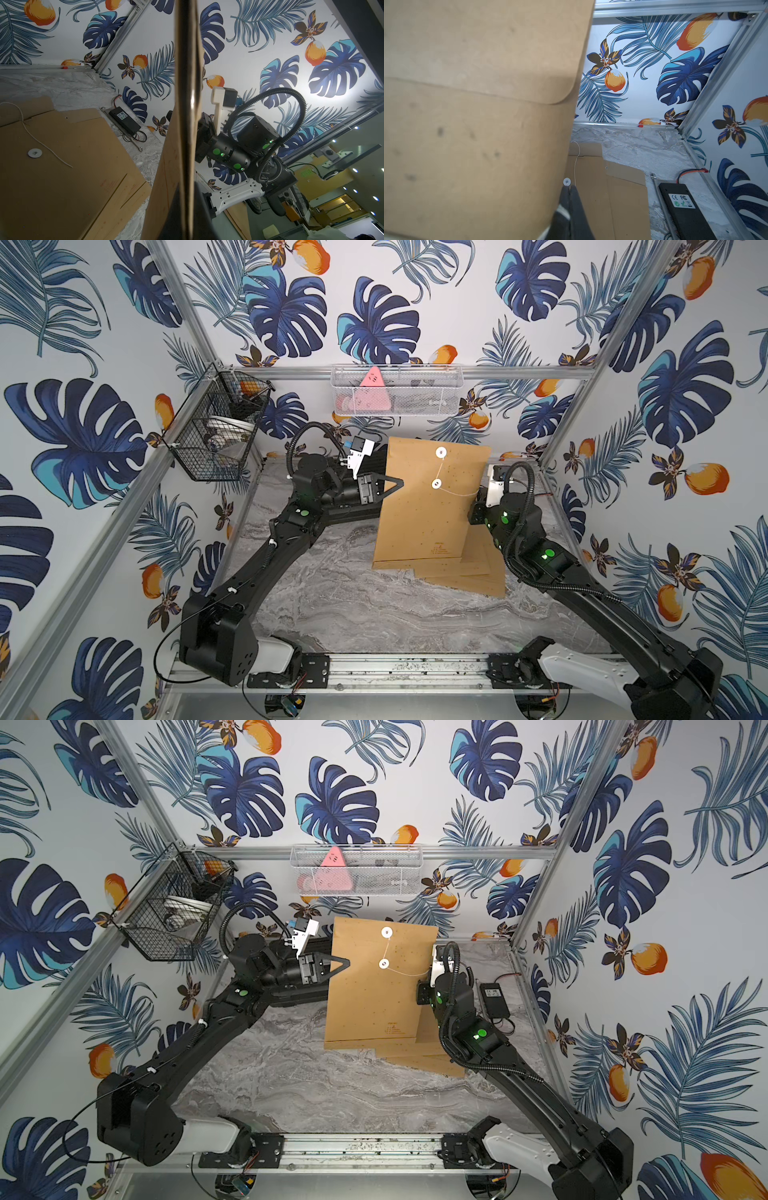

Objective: Close the mouth of the file bag
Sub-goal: Close the file bag.

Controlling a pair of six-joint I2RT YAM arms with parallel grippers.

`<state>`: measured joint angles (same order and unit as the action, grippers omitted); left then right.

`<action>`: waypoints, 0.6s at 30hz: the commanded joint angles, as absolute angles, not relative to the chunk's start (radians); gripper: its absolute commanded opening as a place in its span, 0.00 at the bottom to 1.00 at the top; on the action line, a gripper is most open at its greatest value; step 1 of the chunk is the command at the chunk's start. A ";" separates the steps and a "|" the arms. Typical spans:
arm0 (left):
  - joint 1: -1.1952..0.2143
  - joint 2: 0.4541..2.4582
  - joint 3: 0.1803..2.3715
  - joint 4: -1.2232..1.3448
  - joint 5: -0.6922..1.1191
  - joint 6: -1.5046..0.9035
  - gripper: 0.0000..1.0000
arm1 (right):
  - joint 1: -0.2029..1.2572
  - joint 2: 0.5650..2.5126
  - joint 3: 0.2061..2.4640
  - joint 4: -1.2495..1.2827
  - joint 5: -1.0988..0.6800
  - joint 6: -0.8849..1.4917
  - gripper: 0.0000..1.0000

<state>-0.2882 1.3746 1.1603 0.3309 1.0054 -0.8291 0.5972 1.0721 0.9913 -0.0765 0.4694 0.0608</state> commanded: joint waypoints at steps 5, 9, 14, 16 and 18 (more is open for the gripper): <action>-0.291 1.360 1.188 0.234 0.977 -0.746 0.00 | 0.606 1.078 1.013 -0.100 0.418 0.043 0.00; -0.288 1.357 1.206 0.235 0.939 -0.744 0.00 | 0.606 1.090 1.010 -0.142 0.410 0.073 0.00; -0.284 1.360 1.210 0.301 0.917 -0.797 0.00 | 0.606 1.081 0.939 -0.126 0.365 0.170 0.00; -0.285 1.364 1.203 0.327 0.918 -0.816 0.00 | 0.606 1.086 0.924 -0.121 0.332 0.234 0.00; -0.285 1.362 1.199 0.323 0.915 -0.814 0.00 | 0.610 1.096 0.921 -0.121 0.302 0.287 0.00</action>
